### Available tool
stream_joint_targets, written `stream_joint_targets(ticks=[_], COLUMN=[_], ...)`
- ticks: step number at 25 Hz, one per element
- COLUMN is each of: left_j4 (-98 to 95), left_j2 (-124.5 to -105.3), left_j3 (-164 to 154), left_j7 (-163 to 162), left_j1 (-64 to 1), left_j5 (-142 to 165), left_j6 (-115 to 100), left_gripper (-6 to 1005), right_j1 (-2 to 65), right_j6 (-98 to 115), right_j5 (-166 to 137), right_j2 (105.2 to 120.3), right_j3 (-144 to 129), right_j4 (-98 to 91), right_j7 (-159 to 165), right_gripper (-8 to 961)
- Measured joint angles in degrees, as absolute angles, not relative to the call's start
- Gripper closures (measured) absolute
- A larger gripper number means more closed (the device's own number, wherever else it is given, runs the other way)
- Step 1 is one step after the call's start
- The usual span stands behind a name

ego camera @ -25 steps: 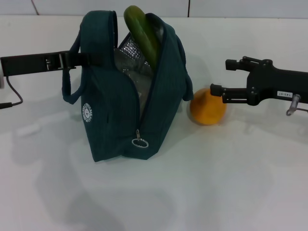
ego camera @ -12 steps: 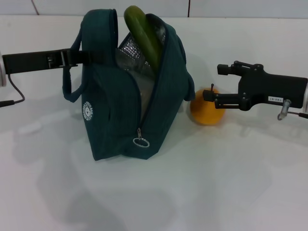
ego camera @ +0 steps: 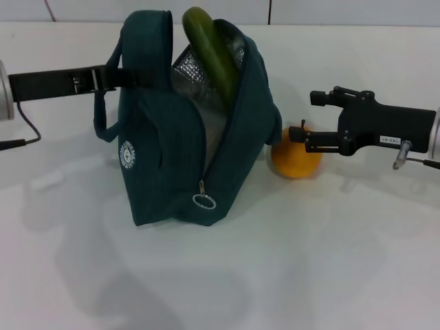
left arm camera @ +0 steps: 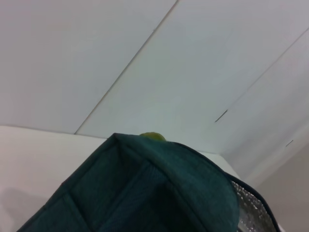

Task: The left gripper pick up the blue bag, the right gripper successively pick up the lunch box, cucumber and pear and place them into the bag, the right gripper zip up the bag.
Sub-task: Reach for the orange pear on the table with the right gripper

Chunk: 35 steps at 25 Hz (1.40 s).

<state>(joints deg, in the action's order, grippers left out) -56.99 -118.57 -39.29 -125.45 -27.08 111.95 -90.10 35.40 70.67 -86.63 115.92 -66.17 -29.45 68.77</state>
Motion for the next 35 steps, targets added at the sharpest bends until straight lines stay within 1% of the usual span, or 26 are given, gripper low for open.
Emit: stream_joint_targets(ticks=[6, 25, 35], left_j4=[-56.9, -56.9, -56.8], left_j2=[-118.40, -118.45, -118.39], left_j3=[-39.3, -39.3, -39.3], left_j7=[-125.2, -125.2, -125.1], left_j1=[-27.5, -27.5, -27.4], left_j5=[111.6, 111.6, 111.5], left_j6=[-90.1, -89.8, -89.7], left_gripper=[957, 957, 957], right_j1=[36.9, 36.6, 36.5], right_j6=[69.9, 67.4, 67.8], right_j5=[-87.0, -87.4, -87.3], right_j2=[115.88, 115.79, 115.92], right_j3=[-66.3, -67.7, -67.7], right_j4=[-27.1, -26.8, -27.0], right_j7=[68.7, 68.4, 68.0], right_gripper=[133, 186, 371])
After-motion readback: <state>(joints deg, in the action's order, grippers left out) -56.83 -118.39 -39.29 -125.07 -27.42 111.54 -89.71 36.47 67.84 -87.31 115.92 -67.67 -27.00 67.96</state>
